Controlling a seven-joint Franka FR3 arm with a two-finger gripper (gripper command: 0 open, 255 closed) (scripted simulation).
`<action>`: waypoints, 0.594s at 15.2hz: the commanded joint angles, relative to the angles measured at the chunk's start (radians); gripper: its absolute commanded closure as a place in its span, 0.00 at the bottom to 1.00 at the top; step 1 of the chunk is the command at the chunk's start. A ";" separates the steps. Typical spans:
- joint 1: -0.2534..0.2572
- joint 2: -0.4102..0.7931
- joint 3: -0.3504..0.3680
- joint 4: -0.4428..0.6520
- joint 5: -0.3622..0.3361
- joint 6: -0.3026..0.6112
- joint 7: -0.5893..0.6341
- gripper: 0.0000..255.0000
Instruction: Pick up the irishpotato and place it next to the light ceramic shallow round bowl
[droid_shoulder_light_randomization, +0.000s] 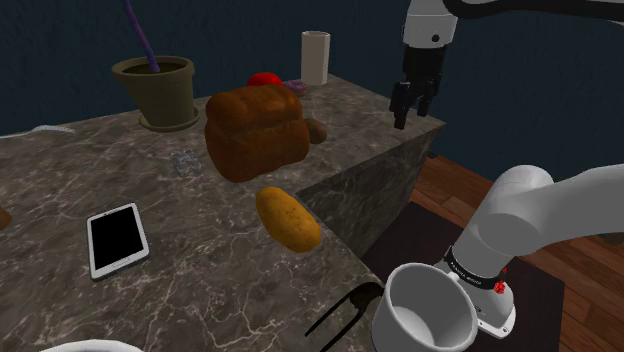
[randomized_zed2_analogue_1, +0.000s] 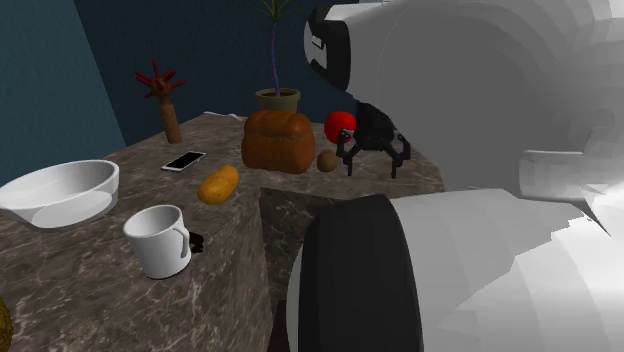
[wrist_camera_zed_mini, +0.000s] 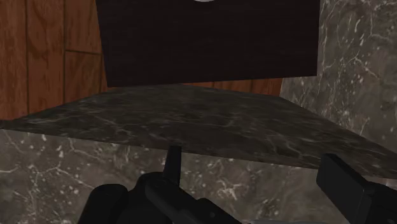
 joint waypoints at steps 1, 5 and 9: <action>0.000 0.000 0.000 0.000 0.000 0.000 0.000 0.00; 0.008 0.158 0.024 0.077 0.040 0.066 0.026 0.00; 0.015 0.317 0.046 0.174 0.073 0.115 0.049 0.00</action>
